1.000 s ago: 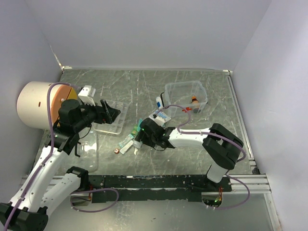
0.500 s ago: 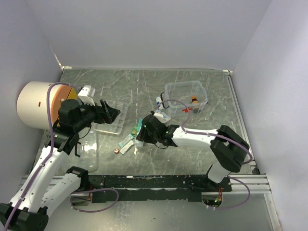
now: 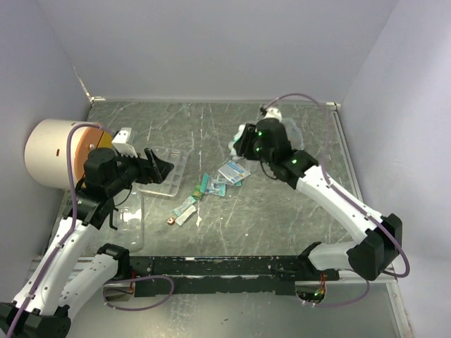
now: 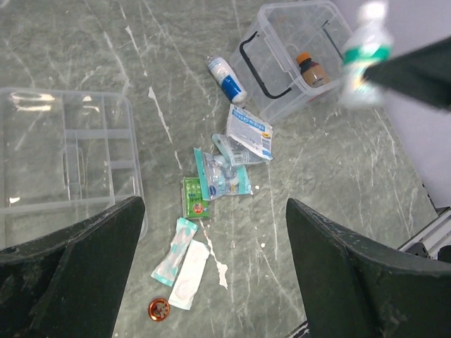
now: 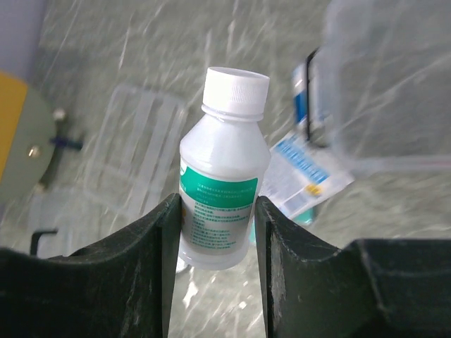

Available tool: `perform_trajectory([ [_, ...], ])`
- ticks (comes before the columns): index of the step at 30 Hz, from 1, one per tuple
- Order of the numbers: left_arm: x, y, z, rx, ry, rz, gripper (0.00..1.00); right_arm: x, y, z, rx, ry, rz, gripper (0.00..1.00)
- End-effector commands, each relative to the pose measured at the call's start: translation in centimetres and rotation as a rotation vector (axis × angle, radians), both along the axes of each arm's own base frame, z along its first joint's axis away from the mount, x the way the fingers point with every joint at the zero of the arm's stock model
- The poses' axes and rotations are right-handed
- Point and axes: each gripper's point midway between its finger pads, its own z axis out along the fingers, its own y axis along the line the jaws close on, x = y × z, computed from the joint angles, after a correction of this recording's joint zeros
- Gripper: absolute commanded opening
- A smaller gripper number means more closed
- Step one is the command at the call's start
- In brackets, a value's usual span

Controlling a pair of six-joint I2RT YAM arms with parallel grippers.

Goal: Organize the medicine kit

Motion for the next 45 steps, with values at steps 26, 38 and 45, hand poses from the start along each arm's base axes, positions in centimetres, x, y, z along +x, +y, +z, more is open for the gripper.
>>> perform_trajectory([
  [26, -3.4, 4.8, -0.3, 0.002, -0.016, 0.226, 0.91, 14.1, -15.3, -4.5, -0.687, 0.064, -0.088, 0.42],
  [38, -3.1, 4.6, -0.8, 0.011, 0.004, 0.218, 0.91, 14.9, -14.4, -10.6, -0.660, 0.219, 0.066, 0.43],
  [45, -2.9, 4.6, -1.0, 0.016, 0.012, 0.221, 0.90, 14.1, -16.0, -12.8, -0.668, 0.339, 0.052, 0.42],
])
